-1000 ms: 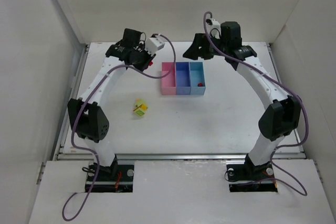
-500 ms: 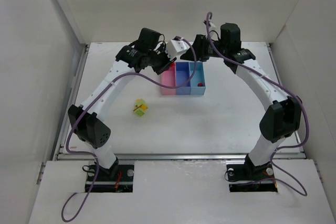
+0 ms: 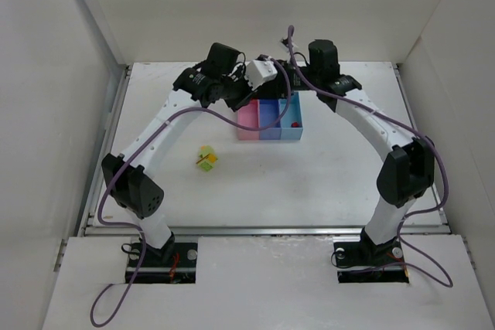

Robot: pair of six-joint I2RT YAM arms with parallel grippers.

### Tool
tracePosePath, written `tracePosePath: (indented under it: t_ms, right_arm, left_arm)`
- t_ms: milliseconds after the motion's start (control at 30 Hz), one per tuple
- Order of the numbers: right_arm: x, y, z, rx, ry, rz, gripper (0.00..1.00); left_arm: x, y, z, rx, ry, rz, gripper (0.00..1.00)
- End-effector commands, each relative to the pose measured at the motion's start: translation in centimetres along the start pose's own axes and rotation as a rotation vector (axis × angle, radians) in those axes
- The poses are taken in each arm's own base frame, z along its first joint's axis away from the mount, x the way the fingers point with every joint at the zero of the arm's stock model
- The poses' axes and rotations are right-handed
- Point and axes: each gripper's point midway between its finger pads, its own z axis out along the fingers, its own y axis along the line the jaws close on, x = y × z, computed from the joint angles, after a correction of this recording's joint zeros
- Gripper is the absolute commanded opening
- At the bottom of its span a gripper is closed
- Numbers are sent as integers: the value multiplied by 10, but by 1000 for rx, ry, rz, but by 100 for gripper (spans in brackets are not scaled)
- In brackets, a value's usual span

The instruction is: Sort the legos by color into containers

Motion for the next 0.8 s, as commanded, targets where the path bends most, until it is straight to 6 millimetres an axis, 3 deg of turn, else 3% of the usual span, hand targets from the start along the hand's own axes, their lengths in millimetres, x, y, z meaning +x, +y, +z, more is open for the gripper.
tracePosePath:
  t_ms: [0, 133, 267, 433, 567, 700, 767]
  right_arm:
    - [-3, 13, 5, -51, -5, -41, 55]
    - [4, 3, 8, -33, 6, -20, 60]
    - [9, 4, 11, -36, 17, -15, 55]
    - [5, -2, 15, -18, 7, -15, 58]
    - [9, -10, 20, -11, 19, 10, 51]
    - [2, -10, 23, -16, 10, -1, 51]
    - [-1, -8, 23, -19, 5, -8, 41]
  left_arm:
    - [-10, 2, -9, -26, -41, 3, 0]
    - [-12, 2, -13, -35, -57, 7, 0]
    - [-15, 3, -16, -44, -72, 12, 0]
    - [-13, 0, -14, -31, -69, 10, 0]
    - [-15, 0, -18, -36, -76, 12, 0]
    - [-18, 0, -18, -31, -89, 15, 0]
    - [-18, -1, -18, -30, -90, 6, 0]
